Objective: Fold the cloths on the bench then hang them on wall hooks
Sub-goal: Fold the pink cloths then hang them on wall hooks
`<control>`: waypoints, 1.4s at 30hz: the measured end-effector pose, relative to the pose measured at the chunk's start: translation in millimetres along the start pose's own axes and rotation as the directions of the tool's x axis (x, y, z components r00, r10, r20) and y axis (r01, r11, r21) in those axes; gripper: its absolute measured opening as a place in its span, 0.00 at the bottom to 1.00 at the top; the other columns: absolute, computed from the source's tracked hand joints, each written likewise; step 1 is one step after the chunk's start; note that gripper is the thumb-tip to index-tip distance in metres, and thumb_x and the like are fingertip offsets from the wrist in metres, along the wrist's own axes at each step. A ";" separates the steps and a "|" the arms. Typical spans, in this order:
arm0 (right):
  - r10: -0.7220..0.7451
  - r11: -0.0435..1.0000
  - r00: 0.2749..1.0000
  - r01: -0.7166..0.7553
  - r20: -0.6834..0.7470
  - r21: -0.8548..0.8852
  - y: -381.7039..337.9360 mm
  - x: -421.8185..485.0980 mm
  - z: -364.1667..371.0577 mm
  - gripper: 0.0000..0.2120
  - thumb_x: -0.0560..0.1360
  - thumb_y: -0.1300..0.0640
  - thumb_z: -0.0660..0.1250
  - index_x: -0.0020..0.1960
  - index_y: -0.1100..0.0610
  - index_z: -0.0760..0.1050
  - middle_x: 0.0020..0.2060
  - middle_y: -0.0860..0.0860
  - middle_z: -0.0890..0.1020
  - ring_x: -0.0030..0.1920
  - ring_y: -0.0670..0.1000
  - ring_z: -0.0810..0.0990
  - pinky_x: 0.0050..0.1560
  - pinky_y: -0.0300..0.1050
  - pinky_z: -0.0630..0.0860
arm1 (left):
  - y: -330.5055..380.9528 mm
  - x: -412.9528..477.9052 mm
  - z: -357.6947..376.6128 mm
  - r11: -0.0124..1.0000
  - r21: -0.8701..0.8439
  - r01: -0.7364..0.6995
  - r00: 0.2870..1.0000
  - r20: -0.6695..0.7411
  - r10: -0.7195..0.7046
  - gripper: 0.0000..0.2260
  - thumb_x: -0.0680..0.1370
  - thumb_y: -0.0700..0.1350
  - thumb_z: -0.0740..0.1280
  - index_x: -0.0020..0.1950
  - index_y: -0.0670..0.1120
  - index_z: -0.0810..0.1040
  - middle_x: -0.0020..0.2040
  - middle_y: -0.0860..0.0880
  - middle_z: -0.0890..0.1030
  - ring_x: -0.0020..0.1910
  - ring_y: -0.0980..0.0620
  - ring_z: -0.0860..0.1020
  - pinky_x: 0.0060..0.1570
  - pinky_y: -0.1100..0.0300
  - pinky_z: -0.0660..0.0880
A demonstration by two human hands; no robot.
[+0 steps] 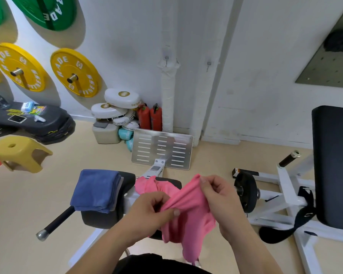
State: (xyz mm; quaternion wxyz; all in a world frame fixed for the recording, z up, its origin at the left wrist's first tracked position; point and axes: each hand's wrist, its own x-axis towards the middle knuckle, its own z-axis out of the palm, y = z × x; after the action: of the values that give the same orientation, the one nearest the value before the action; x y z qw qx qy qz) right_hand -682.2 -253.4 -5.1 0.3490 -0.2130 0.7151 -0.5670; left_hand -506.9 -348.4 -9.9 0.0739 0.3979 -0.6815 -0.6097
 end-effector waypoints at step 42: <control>-0.117 0.993 0.943 0.107 0.312 0.050 -1.2 -5.6 -18.7 0.14 0.72 0.71 0.73 0.39 0.57 0.72 0.48 0.54 0.87 0.44 0.53 0.83 0.46 0.46 0.80 | 38.4 22.1 17.1 0.875 0.324 -0.359 0.932 0.071 0.356 0.10 0.76 0.40 0.72 0.49 0.56 0.84 0.45 0.59 0.84 0.47 0.60 0.81 0.47 0.68 0.75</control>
State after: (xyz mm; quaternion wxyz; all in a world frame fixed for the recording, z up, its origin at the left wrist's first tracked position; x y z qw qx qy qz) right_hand -692.5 -237.4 -0.3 0.4290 -0.3350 0.6278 -0.5564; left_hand -549.2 -351.4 11.6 0.1139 0.2691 -0.8363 -0.4639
